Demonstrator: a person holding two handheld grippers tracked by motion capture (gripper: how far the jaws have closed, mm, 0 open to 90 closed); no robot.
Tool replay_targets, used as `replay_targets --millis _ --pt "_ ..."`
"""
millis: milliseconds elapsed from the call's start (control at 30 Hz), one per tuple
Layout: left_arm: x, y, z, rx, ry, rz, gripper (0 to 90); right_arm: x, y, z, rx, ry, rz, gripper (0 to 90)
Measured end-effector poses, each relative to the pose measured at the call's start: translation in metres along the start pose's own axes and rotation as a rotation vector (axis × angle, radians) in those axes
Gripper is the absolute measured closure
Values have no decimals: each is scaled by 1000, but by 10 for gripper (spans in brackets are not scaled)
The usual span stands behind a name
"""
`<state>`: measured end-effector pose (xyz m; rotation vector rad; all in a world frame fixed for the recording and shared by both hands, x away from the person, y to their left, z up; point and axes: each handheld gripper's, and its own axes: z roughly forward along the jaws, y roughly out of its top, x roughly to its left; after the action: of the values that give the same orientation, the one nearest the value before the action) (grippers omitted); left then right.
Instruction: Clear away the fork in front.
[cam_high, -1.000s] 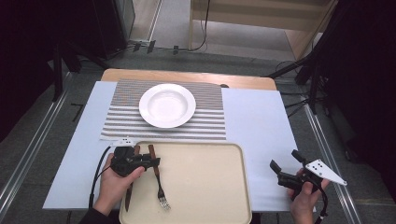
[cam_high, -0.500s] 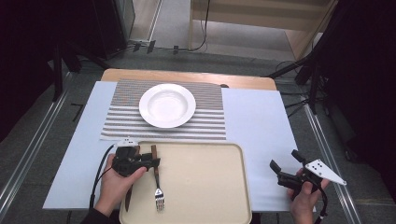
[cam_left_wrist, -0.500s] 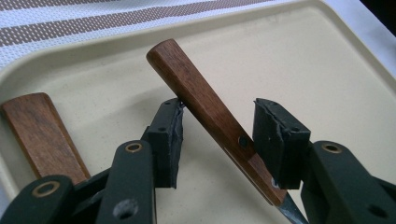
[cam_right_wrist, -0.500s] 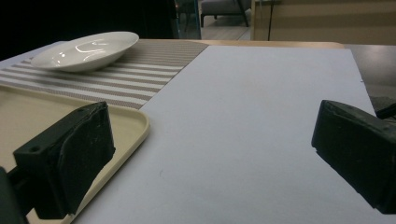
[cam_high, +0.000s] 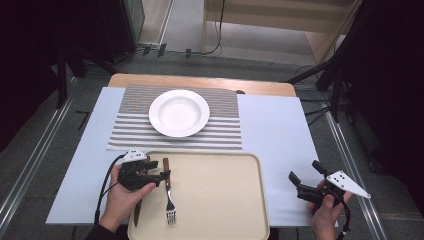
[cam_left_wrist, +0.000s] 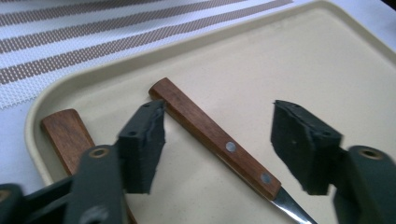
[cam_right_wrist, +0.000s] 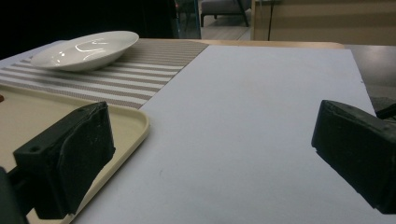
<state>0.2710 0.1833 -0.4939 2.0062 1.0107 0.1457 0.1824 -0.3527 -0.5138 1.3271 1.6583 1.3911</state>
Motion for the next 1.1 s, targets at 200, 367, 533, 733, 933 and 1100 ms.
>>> replay_targets --millis 200,367,533,733,933,1100 --pt "-19 -1 -5 21 -53 119 859 0 0 0 -1 -1 0 0" --pt "-37 -5 2 86 -52 189 894 0 0 0 0 -2 0 0" --pt "-42 -9 10 129 -46 196 894 0 0 0 -1 -1 0 0" --pt "-38 -10 11 137 -40 181 894 0 0 0 0 0 -1 0" --pt "-31 -13 8 134 -41 149 894 0 0 0 2 1 -2 0" --pt "-25 -14 5 130 -33 133 894 0 0 0 3 1 -2 0"
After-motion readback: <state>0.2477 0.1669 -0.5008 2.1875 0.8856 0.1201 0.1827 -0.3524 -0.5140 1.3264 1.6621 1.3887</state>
